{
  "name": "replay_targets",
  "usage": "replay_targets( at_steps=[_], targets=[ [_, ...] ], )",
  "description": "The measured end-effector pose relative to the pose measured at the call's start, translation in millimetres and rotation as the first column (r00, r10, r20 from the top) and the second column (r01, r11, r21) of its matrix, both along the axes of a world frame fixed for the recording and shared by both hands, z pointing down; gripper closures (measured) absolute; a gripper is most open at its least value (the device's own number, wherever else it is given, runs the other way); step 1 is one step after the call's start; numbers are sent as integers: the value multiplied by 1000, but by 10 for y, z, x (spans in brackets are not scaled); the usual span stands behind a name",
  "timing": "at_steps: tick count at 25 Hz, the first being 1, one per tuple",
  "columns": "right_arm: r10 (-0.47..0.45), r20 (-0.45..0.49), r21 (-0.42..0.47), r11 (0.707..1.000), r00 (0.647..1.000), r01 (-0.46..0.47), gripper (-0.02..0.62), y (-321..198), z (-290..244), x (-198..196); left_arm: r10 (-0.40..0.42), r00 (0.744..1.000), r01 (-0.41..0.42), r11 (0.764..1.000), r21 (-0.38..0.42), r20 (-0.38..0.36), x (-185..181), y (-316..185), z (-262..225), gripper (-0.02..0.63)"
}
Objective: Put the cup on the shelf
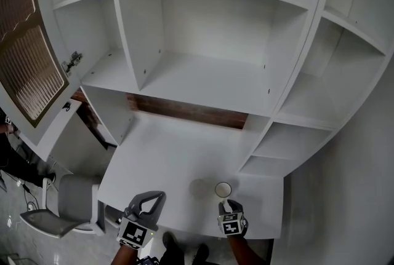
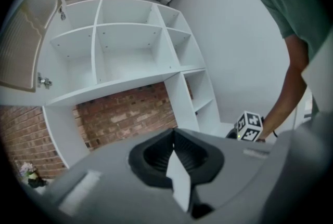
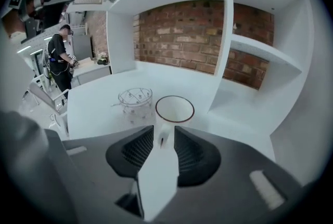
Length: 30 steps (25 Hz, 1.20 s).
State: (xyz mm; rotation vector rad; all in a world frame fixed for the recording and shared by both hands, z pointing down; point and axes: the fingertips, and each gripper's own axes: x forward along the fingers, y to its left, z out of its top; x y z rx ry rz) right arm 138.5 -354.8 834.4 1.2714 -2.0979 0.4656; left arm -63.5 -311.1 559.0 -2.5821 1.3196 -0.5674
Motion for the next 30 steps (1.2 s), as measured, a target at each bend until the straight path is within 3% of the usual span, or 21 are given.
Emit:
replay_targets(
  at_steps=[5, 10, 12, 14, 23, 30],
  targets=[
    [71, -27, -58, 996, 997, -72, 449, -96, 332, -2, 1, 1000, -1, 1000, -13, 0, -62, -77, 75, 603],
    [95, -46, -62, 993, 994, -98, 454, -148, 419, -21, 1, 1000, -1, 1000, -16, -2, -134, -167, 91, 604],
    [106, -48, -60, 992, 993, -109, 506, -149, 425, -19, 4, 1000, -4, 1000, -16, -5, -152, -197, 86, 603],
    [129, -28, -60, 990, 991, -131, 517, -161, 419, -1, 9, 1000, -9, 1000, -12, -5, -160, -227, 76, 603],
    [156, 46, -7, 988, 987, -156, 523, -251, 272, 44, 32, 999, -32, 999, 0, -1, -172, -347, 12, 604],
    [141, 77, 94, 985, 987, -148, 523, -342, -277, 47, 45, 999, -44, 999, 27, -13, -184, -402, -134, 603]
  ],
)
